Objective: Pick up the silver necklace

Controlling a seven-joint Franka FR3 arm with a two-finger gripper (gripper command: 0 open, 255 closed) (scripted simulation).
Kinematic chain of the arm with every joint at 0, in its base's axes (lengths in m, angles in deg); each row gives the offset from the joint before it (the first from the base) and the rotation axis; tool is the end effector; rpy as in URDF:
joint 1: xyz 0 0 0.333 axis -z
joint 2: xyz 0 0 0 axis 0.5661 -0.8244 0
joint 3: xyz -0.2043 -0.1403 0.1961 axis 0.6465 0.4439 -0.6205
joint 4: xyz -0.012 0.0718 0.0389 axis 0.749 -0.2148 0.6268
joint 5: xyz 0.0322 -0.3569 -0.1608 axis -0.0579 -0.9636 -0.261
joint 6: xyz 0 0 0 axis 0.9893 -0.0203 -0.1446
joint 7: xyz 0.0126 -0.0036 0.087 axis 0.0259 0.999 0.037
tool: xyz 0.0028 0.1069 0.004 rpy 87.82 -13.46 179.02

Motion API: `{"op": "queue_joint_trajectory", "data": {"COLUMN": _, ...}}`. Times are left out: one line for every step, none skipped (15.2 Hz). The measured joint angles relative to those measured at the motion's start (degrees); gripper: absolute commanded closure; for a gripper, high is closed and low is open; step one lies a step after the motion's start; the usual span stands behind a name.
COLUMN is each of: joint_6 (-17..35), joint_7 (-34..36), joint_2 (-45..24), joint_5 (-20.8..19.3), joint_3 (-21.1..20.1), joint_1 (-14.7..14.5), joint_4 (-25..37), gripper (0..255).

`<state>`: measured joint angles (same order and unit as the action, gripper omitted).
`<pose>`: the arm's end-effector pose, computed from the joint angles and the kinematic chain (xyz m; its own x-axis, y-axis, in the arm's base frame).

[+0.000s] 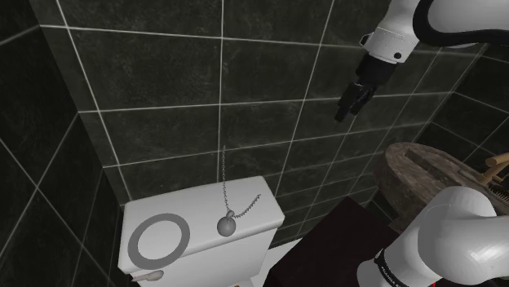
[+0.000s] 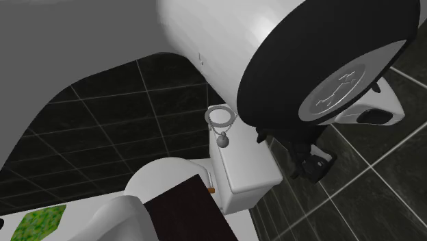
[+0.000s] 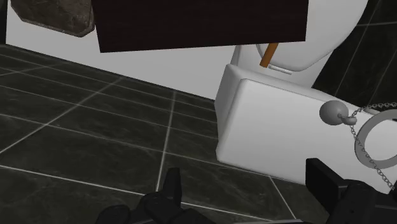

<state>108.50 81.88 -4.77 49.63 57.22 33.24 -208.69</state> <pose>0.3073 -0.0218 0.5973 0.9944 0.0175 0.1041 0.0235 -0.9981 -0.0568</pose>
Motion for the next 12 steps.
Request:
{"op": "queue_joint_trajectory", "data": {"joint_6": 0.0, "joint_7": 0.0, "joint_2": 0.0, "joint_5": 0.0, "joint_3": 0.0, "joint_1": 0.0, "joint_4": 0.0, "gripper": 0}}
{"op": "queue_joint_trajectory", "data": {"joint_6": 0.5, "joint_7": 0.9, "joint_2": -0.3, "joint_5": 0.3, "joint_3": -0.7, "joint_1": -0.1, "joint_4": -0.4, "gripper": 0}}
{"op": "queue_joint_trajectory", "data": {"joint_6": 0.9, "joint_7": 2.0, "joint_2": -0.5, "joint_5": 0.7, "joint_3": -1.6, "joint_1": -0.2, "joint_4": -0.9, "gripper": 0}}
{"op": "queue_joint_trajectory", "data": {"joint_6": 1.7, "joint_7": 3.4, "joint_2": -0.9, "joint_5": 1.1, "joint_3": -2.7, "joint_1": -0.3, "joint_4": -1.8, "gripper": 0}}
{"op": "queue_joint_trajectory", "data": {"joint_6": 3.1, "joint_7": 5.0, "joint_2": -1.8, "joint_5": 1.7, "joint_3": -4.0, "joint_1": -0.6, "joint_4": -2.7, "gripper": 0}}
{"op": "queue_joint_trajectory", "data": {"joint_6": 3.6, "joint_7": 6.7, "joint_2": -2.7, "joint_5": 2.3, "joint_3": -5.3, "joint_1": -0.8, "joint_4": -2.6, "gripper": 0}}
{"op": "queue_joint_trajectory", "data": {"joint_6": 4.1, "joint_7": 8.3, "joint_2": -3.5, "joint_5": 2.8, "joint_3": -6.5, "joint_1": -1.0, "joint_4": -2.8, "gripper": 0}}
{"op": "queue_joint_trajectory", "data": {"joint_6": 5.0, "joint_7": 10.0, "joint_2": -4.4, "joint_5": 3.3, "joint_3": -7.8, "joint_1": -1.2, "joint_4": -3.1, "gripper": 0}}
{"op": "queue_joint_trajectory", "data": {"joint_6": 5.9, "joint_7": 11.8, "joint_2": -5.3, "joint_5": 3.9, "joint_3": -9.2, "joint_1": -1.4, "joint_4": -3.6, "gripper": 0}}
{"op": "queue_joint_trajectory", "data": {"joint_6": 7.1, "joint_7": 13.7, "joint_2": -6.6, "joint_5": 4.5, "joint_3": -10.7, "joint_1": -1.7, "joint_4": -3.9, "gripper": 0}}
{"op": "queue_joint_trajectory", "data": {"joint_6": 7.7, "joint_7": 15.4, "joint_2": -7.4, "joint_5": 5.0, "joint_3": -11.9, "joint_1": -1.9, "joint_4": -4.2, "gripper": 0}}
{"op": "queue_joint_trajectory", "data": {"joint_6": 8.5, "joint_7": 16.9, "joint_2": -8.6, "joint_5": 5.4, "joint_3": -13.1, "joint_1": -2.0, "joint_4": -4.2, "gripper": 0}}
